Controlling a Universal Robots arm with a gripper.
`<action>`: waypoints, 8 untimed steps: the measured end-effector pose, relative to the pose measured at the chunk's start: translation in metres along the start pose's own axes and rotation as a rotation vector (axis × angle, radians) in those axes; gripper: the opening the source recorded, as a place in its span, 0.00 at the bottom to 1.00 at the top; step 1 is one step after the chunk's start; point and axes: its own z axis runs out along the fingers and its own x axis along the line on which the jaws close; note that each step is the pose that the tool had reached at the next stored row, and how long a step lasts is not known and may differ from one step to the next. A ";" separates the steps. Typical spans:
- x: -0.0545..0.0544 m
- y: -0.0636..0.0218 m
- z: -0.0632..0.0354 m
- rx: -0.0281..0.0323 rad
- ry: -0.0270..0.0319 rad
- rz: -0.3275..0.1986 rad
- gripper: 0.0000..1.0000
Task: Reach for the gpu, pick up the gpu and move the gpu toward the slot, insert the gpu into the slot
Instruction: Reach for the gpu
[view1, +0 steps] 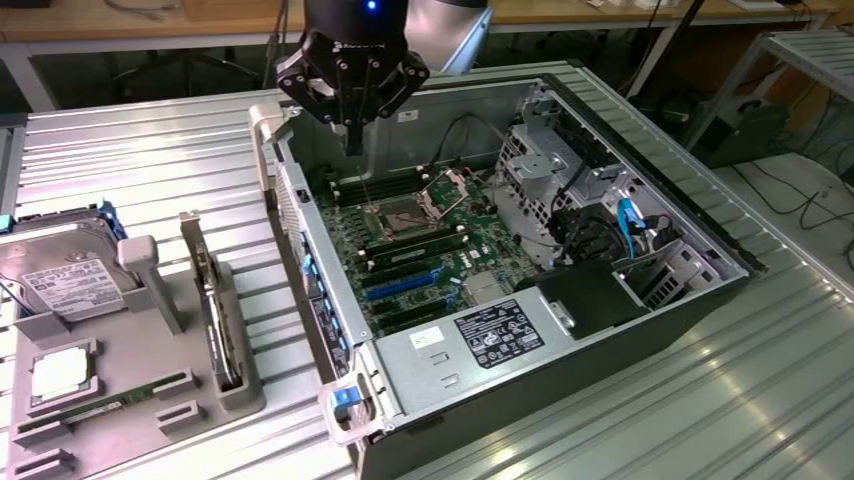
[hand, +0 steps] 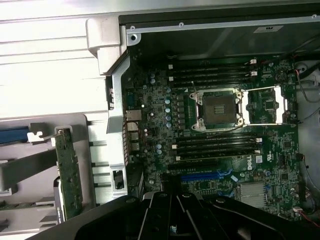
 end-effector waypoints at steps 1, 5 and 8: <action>0.000 -0.0001 0.0000 0.0000 0.0002 0.000 0.11; 0.002 -0.0003 0.0000 0.0001 0.0010 0.000 0.11; 0.004 -0.0005 0.0000 0.0001 0.0017 0.000 0.11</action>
